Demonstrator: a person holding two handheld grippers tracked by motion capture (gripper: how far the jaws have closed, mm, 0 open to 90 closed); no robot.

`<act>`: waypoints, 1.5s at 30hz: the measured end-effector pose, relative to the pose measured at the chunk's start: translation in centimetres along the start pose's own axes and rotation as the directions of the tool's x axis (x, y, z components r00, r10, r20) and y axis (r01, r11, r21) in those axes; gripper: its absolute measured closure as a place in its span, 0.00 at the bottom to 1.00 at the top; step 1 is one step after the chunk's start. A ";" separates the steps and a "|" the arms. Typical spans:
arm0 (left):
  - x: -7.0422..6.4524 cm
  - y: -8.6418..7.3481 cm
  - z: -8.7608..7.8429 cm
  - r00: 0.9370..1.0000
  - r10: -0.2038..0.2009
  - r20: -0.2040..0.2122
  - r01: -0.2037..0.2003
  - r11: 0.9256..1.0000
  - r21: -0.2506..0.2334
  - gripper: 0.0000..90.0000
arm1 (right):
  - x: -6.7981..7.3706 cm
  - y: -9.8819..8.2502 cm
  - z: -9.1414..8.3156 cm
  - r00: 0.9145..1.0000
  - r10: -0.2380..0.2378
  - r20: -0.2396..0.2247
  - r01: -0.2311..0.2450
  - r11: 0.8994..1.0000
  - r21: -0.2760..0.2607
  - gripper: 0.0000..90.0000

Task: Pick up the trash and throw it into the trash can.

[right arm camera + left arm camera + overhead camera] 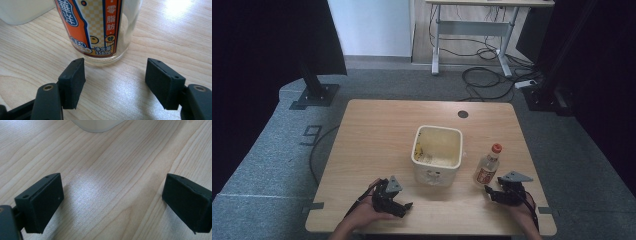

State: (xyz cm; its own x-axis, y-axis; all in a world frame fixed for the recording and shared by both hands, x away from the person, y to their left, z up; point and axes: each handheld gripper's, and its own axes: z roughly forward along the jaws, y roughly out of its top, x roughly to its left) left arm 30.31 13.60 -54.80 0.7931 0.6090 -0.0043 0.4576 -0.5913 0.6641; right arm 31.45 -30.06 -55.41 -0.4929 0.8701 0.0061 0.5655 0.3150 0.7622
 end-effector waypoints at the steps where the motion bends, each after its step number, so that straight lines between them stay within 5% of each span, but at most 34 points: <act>1: 0.0 0.0 0.0 1.000 0.000 0.000 0.000 1.000 0.000 0.04 | 0.0 0.0 0.0 1.000 0.000 0.000 0.000 1.000 0.000 0.36; 23: 0.0 0.0 0.0 1.000 0.001 0.000 -0.001 1.000 0.000 0.04 | -0.1 0.3 -0.6 1.000 0.020 -0.008 -0.020 1.000 -0.007 0.36; 36: -0.1 0.0 0.0 1.000 0.002 0.002 -0.002 1.000 -0.002 0.04 | -1.4 1.4 -4.5 0.996 0.082 -0.039 -0.087 0.985 -0.146 0.33; 45: -0.1 0.0 0.0 1.000 0.002 0.002 -0.002 1.000 -0.002 0.04 | -0.9 3.2 -6.2 0.995 0.071 -0.066 -0.084 0.971 -0.223 0.31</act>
State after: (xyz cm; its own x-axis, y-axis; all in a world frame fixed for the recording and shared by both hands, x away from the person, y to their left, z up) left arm 30.25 13.58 -54.80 0.7949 0.6067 -0.0042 0.4552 -0.5917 0.6654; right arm 29.57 -32.16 -48.94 -0.4941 0.8633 0.1029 0.4429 0.1481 0.8842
